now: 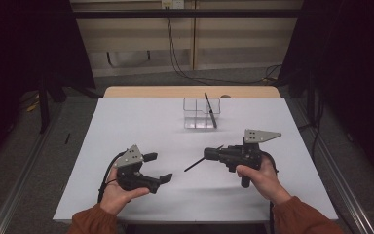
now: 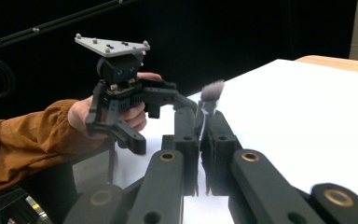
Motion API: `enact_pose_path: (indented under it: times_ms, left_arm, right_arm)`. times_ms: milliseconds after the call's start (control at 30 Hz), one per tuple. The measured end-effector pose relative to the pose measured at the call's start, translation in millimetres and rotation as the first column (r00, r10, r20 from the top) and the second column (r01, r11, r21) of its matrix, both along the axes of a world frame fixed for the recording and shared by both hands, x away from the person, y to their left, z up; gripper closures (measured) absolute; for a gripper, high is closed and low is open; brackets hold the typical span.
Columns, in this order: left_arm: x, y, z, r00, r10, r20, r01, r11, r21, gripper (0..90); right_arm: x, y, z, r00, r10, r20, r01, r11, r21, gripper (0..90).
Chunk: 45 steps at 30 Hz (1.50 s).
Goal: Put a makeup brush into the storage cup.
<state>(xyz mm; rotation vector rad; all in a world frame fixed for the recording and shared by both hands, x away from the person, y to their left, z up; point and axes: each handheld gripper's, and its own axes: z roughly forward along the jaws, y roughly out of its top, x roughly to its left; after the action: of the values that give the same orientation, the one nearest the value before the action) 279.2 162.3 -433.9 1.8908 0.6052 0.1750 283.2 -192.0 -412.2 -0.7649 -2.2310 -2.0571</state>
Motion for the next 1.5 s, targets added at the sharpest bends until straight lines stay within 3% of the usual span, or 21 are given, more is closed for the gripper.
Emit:
enact_pose_path:
  times_ms: [267, 633, 800, 1033, 1100, 1300, 1367, 1500]
  left_arm:
    - [-4.1, 7.0, -0.7, 0.9994, 0.022, 0.027, -0.022, 0.9996, 0.017, 4.9]
    - [-6.5, 25.8, 0.0, 0.9951, 0.073, 0.066, -0.073, 0.9973, -0.01, 2.7]
    - [-9.0, 36.5, 1.6, 0.9876, 0.136, 0.078, -0.134, 0.9904, -0.032, 2.5]
    - [-12.6, 46.7, -1.4, 0.9707, 0.222, 0.093, -0.214, 0.9733, -0.082, 2.6]
    - [-14.4, 49.2, -1.6, 0.9674, 0.23, 0.105, -0.224, 0.9719, -0.074, 2.6]
    - [-18.6, 58.7, -4.3, 0.9668, 0.233, 0.104, -0.225, 0.9704, -0.088, 2.4]
    - [-21.1, 61.1, -3.6, 0.9611, 0.251, 0.114, -0.241, 0.9653, -0.101, 1.7]
    - [-23.6, 67.4, -4.5, 0.9577, 0.267, 0.107, -0.255, 0.9602, -0.114, 1.1]
  right_arm:
    - [1.0, -7.7, 1.2, 0.9994, -0.03, 0.017, 0.03, 1.0, -0.01, 86.3]
    - [6.0, -18.3, 2.4, 0.9969, -0.078, 0.01, 0.079, 0.996, -0.038, 86.3]
    - [9.4, -23.6, 5.4, 0.9951, -0.097, 0.017, 0.098, 0.995, -0.033, 86.3]
    - [15.4, -31.5, 8.3, 0.9909, -0.134, 0.015, 0.135, 0.989, -0.058, 86.3]
    - [17.3, -33.7, 8.1, 0.9891, -0.147, 0.008, 0.147, 0.987, -0.066, 86.3]
    - [22.3, -37.7, 9.4, 0.986, -0.167, 0.01, 0.167, 0.982, -0.091, 86.2]
    - [24.0, -38.0, 10.8, 0.9853, -0.17, 0.014, 0.171, 0.98, -0.104, 86.2]
    - [27.9, -40.2, 13.6, 0.9843, -0.176, 0.016, 0.177, 0.979, -0.105, 86.2]
